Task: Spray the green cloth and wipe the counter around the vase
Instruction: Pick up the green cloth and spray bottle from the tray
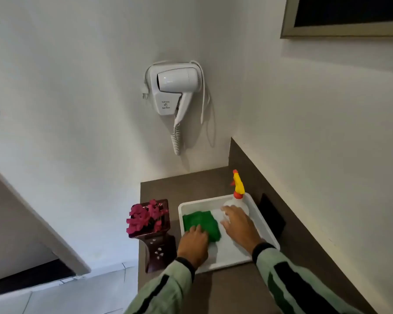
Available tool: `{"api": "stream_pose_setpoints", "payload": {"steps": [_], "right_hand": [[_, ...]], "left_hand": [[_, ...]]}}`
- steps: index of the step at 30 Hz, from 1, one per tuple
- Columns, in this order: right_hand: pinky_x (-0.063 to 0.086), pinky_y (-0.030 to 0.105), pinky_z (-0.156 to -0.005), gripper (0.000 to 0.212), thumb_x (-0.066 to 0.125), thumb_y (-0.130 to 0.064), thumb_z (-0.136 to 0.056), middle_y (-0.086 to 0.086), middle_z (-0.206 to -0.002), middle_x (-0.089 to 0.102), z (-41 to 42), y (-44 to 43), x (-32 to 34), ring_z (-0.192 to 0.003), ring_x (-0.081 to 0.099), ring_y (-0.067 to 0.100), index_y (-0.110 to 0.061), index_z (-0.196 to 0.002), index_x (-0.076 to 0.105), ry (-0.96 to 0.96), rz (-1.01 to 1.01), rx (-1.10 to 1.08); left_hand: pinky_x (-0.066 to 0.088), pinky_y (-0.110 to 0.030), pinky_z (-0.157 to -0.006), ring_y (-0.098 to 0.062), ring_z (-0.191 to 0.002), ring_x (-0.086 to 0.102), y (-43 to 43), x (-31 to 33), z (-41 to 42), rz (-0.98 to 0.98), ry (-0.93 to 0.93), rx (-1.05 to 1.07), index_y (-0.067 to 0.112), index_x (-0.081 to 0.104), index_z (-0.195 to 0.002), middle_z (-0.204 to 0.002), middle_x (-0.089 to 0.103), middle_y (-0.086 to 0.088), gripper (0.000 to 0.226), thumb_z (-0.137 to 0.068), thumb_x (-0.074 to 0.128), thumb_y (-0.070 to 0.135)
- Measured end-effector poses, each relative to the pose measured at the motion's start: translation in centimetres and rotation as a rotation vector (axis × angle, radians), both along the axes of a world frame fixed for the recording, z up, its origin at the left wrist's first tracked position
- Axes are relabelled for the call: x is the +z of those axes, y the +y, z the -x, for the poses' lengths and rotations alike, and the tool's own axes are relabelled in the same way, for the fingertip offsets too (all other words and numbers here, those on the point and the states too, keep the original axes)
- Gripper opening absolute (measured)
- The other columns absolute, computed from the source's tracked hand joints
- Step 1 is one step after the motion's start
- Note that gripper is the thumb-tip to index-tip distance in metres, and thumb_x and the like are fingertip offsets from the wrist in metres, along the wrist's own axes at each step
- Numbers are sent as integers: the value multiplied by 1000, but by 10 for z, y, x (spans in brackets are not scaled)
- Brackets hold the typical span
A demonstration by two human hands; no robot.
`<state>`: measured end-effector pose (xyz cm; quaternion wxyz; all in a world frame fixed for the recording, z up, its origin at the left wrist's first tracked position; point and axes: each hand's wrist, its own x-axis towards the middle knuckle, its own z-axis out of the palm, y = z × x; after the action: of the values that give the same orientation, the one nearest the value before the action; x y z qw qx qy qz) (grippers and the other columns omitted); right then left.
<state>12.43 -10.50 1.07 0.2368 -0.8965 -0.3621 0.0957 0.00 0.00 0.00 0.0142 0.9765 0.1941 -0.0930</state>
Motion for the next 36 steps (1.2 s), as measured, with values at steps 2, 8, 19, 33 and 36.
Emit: {"api": "stream_pose_setpoints", "payload": {"steps": [2,8,19,33,36], "right_hand": [[45,32,-91,27,63,-22,-88,9,-115,64,-3,6,-14,-110,57,25,-14,-113,65,109,42,-54],[42,18,-47,29,72,-31,-85,11,-87,57,-2,38,-44,-76,55,24,-10,-82,53,633,-48,-433],[58,54,-85,32,61,-4,-65,25,-107,67,-1,57,-31,-98,62,39,-1,-97,62,1072,-373,-595],[43,24,-57,14,67,-28,-77,1,-82,66,-30,-19,-7,-77,63,23,-17,-84,61,159,-667,-585],[50,46,-95,68,78,-18,-76,11,-130,54,-64,-7,-9,-119,53,30,-11,-136,46,395,-517,-466]], "left_hand": [[39,-44,-108,-36,-130,46,6,-9,-8,-12,36,-8,4,52,-134,-140,52,-19,38,-97,45,6],[37,-45,-115,-37,-139,42,24,-30,-23,166,123,28,0,43,-144,-153,41,-23,51,-95,48,7],[48,-33,-101,-33,-121,61,33,-16,-34,693,-249,490,4,59,-132,-133,65,-19,35,-98,49,8],[61,-39,-83,-29,-103,72,9,14,-37,1659,-681,833,4,65,-124,-116,75,-17,36,-90,72,11],[60,-45,-92,-29,-103,72,11,16,-25,1586,-681,802,7,64,-125,-115,74,-15,35,-90,71,8]]}}
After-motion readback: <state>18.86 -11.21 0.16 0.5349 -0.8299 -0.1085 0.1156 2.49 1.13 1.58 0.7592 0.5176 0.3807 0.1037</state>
